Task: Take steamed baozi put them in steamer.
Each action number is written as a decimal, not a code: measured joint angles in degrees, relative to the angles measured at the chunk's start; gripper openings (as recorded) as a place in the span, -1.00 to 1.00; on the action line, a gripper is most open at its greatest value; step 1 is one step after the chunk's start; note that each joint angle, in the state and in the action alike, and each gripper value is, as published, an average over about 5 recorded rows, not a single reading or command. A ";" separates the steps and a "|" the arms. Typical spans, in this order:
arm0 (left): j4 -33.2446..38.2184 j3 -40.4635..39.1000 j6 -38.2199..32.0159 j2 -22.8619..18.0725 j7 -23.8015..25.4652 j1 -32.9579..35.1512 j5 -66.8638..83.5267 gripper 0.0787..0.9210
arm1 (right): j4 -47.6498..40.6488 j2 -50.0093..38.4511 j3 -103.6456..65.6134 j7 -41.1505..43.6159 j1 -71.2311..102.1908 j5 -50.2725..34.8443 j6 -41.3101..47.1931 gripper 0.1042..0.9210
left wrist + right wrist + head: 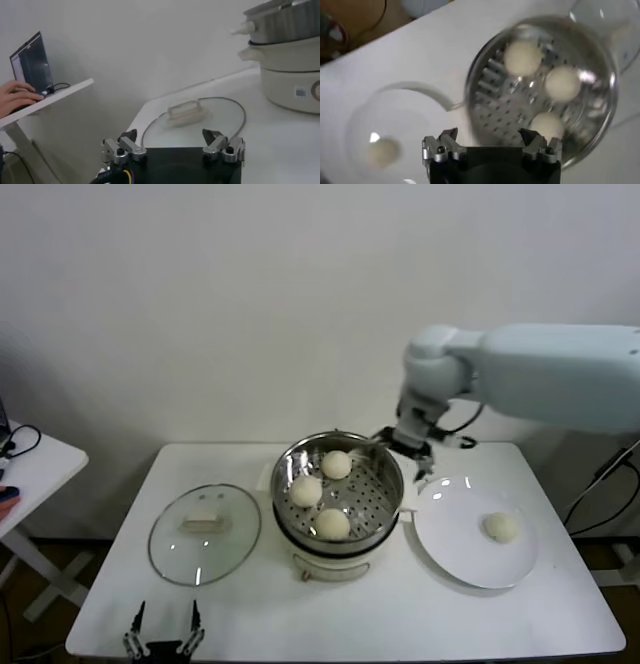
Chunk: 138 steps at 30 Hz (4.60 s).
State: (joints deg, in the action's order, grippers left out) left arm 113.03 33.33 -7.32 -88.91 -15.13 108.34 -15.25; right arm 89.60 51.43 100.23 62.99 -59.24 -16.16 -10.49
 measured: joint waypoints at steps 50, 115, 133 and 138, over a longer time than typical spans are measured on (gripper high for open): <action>-0.41 0.66 -0.08 -0.83 0.18 0.21 -0.47 0.77 | -30.14 -16.74 -32.93 -8.56 49.91 10.15 13.15 0.57; 0.57 0.90 0.81 0.24 0.32 -0.08 1.09 0.77 | 0.60 1.06 -10.38 -20.31 17.09 -20.75 36.83 0.14; 1.32 0.95 0.90 0.08 0.33 0.31 1.07 0.77 | -1.70 1.41 -11.48 -21.27 21.06 -19.33 36.97 0.70; 1.95 0.88 1.08 0.37 0.36 0.75 0.92 0.77 | -0.26 -0.37 -10.08 -20.28 15.87 -23.23 36.22 0.76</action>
State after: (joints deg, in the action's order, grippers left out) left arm 114.98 34.21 -6.24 -88.53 -14.77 109.09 -14.33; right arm 89.34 51.06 90.15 42.71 -43.37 -39.39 25.73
